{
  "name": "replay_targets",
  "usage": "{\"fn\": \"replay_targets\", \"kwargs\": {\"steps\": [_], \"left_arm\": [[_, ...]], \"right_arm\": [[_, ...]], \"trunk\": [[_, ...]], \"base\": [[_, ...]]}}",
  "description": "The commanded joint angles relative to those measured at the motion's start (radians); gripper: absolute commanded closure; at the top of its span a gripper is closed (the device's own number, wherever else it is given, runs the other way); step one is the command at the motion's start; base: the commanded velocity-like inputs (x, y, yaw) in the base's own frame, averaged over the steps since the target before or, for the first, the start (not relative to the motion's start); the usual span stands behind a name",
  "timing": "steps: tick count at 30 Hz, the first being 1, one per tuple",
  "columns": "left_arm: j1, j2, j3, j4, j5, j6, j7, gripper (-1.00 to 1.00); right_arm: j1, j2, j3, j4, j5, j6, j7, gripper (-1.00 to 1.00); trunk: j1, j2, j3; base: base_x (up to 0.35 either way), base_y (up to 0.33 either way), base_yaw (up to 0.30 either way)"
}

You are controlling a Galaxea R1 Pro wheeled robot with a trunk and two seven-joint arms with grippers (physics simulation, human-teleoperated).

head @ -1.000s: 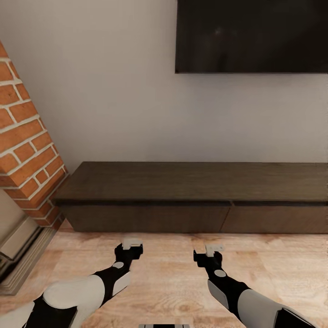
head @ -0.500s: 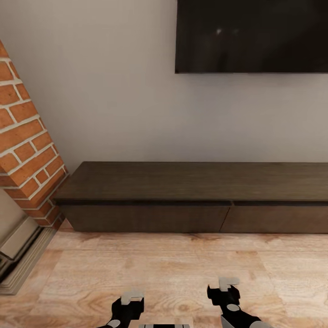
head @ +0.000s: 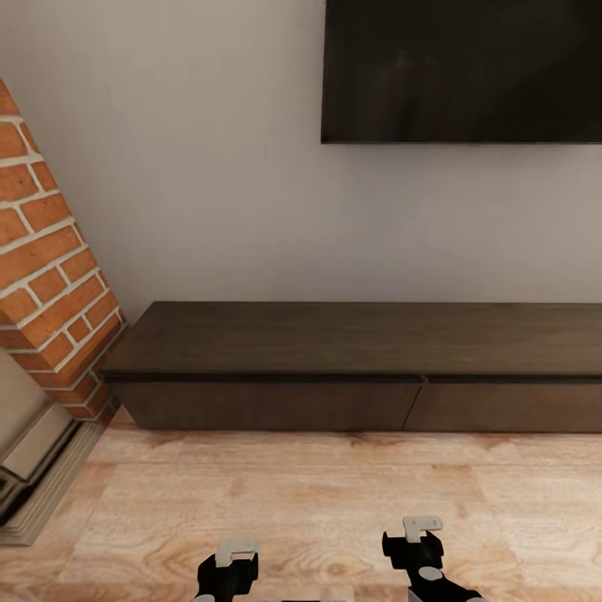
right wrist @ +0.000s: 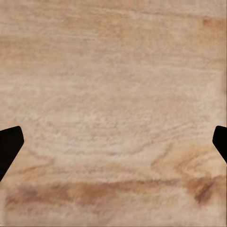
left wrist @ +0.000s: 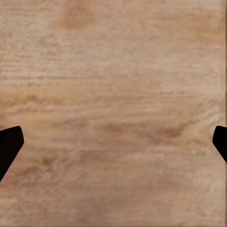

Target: Place each of the two pumpkins and all three candles from the living room inside a cabinet in the living room (use any cabinet), then make sure every cabinet is closed, and position the cauldron so it is next to a table in the living room.

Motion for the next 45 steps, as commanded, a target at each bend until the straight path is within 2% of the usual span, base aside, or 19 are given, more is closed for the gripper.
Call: {"fn": "replay_targets", "kwargs": {"steps": [1,13,24,26,33,45], "left_arm": [[0.0,0.0,0.0,-0.001,0.0,0.0,0.001,-1.0],[0.008,0.0,0.001,-0.006,0.0,0.005,0.008,-1.0],[0.081,0.006,0.003,0.031,0.0,0.005,0.009,-1.0],[0.095,0.014,0.002,0.032,0.0,0.005,0.009,-1.0],[0.138,0.052,0.001,0.032,0.0,0.005,0.009,-1.0],[0.152,0.067,0.001,0.033,0.0,0.005,0.009,-1.0]], "right_arm": [[0.001,0.0,0.0,0.0,0.0,0.0,0.0,-1.0],[0.06,0.001,0.0,0.0,-0.005,0.01,0.0,-1.0],[0.177,-0.012,-0.003,0.008,-0.007,0.011,-0.001,-1.0],[0.189,-0.014,-0.003,0.016,-0.007,0.011,-0.002,-1.0],[0.202,-0.033,-0.003,0.065,-0.006,0.01,-0.002,-1.0],[0.202,-0.035,-0.003,0.067,-0.007,0.009,-0.002,-1.0]], "trunk": [[-0.004,0.007,0.003],[-0.05,0.091,0.041],[-0.092,0.168,0.075],[-0.1,0.182,0.082],[-0.127,0.231,0.103],[-0.173,0.315,0.141]], "base": [[0.0,0.0,0.0],[0.0,0.0,0.0],[0.0,0.0,0.0],[0.0,0.0,0.0],[0.0,0.0,0.0],[0.0,0.0,0.0]]}}
